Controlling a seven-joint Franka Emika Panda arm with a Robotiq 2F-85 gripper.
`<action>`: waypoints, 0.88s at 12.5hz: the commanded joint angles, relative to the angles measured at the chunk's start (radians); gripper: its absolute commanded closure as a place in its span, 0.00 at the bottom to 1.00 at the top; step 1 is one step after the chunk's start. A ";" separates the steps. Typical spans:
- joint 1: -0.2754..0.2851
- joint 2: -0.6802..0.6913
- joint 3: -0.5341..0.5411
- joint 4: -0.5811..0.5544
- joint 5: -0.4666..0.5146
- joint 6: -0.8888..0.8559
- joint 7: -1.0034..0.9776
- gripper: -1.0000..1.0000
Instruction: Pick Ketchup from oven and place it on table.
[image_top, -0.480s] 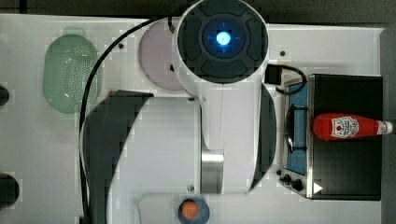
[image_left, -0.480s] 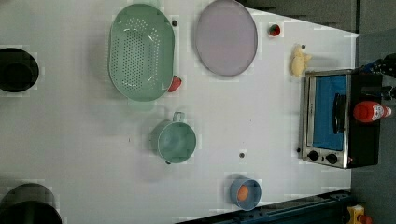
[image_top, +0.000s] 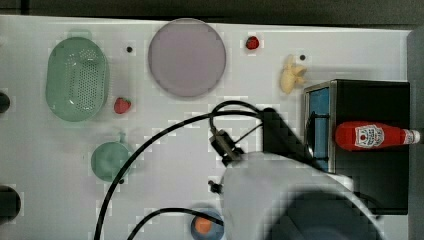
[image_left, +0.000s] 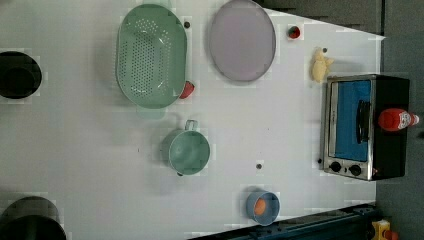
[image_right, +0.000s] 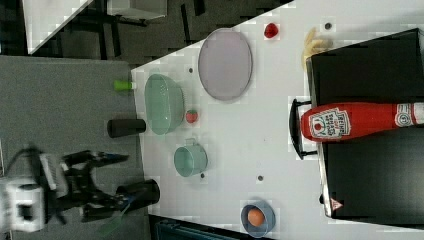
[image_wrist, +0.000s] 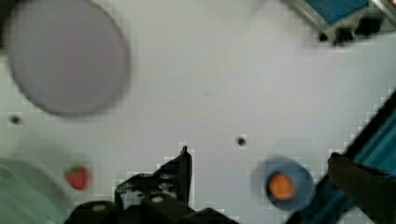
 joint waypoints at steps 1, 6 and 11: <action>-0.040 0.053 -0.037 0.011 0.013 0.015 0.017 0.00; -0.095 0.159 -0.199 0.012 0.013 0.147 0.016 0.00; -0.105 0.331 -0.361 0.033 0.013 0.356 0.016 0.00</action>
